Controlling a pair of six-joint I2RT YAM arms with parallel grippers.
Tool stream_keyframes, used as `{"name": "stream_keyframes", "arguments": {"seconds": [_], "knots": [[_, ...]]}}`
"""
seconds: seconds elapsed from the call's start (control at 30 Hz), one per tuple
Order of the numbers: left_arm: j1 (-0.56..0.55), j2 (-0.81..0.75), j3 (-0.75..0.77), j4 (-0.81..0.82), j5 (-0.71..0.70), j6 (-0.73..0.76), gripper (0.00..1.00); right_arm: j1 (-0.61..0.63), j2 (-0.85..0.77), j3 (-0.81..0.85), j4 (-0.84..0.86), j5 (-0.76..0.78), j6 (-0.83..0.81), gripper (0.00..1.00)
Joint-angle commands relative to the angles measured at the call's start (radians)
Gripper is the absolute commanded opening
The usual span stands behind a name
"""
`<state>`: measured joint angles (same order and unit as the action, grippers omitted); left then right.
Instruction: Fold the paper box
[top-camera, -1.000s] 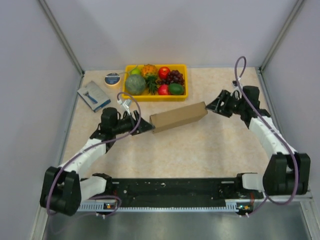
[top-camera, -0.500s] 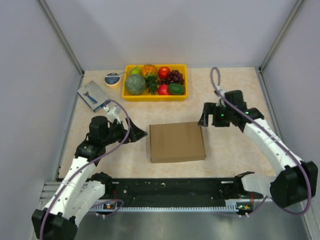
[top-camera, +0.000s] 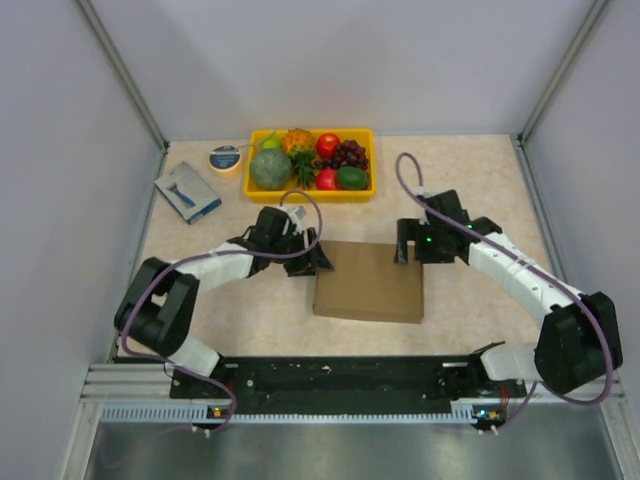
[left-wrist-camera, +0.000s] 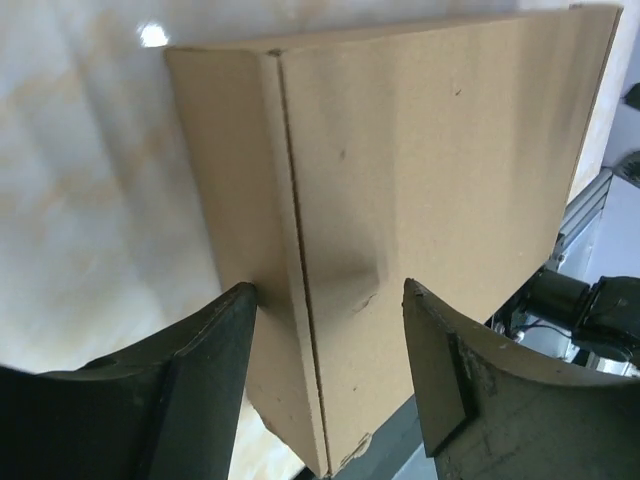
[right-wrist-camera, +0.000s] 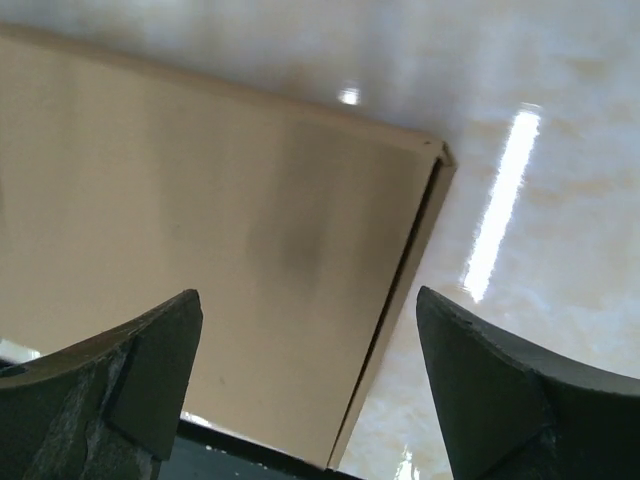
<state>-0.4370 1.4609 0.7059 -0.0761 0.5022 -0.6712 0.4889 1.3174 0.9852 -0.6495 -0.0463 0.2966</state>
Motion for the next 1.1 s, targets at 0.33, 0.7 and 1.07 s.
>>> {"name": "stream_keyframes", "arguments": {"seconds": [0.33, 0.7, 1.07], "knots": [[-0.069, 0.267, 0.472, 0.105, -0.065, -0.048, 0.78, 0.035, -0.293, -0.042, -0.01, 0.098, -0.025, 0.87], [0.192, -0.203, 0.3, -0.201, 0.138, 0.116, 0.86, 0.318, -0.119, 0.012, -0.154, 0.3, 0.022, 0.89], [0.353, -0.693, 0.107, -0.324, -0.493, -0.065, 0.93, 0.585, 0.074, 0.142, 0.152, 0.39, -0.437, 0.91]]}}
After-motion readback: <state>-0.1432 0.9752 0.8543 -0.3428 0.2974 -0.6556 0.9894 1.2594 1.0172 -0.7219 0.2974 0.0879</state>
